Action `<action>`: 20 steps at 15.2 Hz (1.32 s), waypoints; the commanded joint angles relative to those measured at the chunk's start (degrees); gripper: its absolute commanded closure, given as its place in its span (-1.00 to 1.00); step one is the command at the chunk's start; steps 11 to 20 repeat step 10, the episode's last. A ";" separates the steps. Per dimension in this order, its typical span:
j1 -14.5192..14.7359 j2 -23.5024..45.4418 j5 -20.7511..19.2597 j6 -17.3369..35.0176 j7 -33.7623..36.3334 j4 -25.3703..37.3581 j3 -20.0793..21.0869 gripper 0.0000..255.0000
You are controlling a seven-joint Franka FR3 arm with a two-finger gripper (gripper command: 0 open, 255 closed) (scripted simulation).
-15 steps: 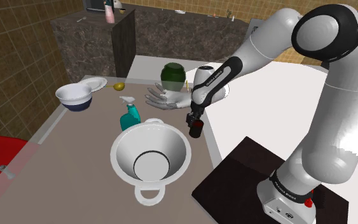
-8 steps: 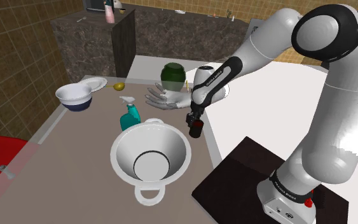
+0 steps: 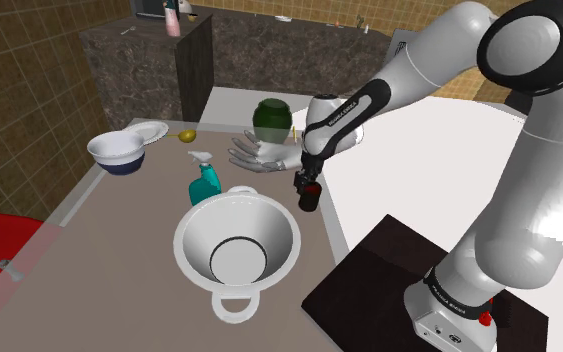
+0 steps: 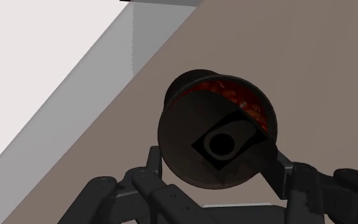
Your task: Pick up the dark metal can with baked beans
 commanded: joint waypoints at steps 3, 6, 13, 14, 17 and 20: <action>0.11 -3.15 -0.53 -3.08 0.31 -0.05 -0.24 1.00; 0.17 -5.13 -0.86 -5.31 0.54 0.20 -0.34 1.00; 0.20 -6.51 -1.08 -6.92 0.69 0.44 -0.39 1.00; 0.20 -6.51 -1.08 -6.92 0.69 0.44 -0.39 1.00; 0.20 -6.51 -1.08 -6.92 0.69 0.44 -0.39 1.00; 0.20 -6.51 -1.08 -6.92 0.69 0.44 -0.39 1.00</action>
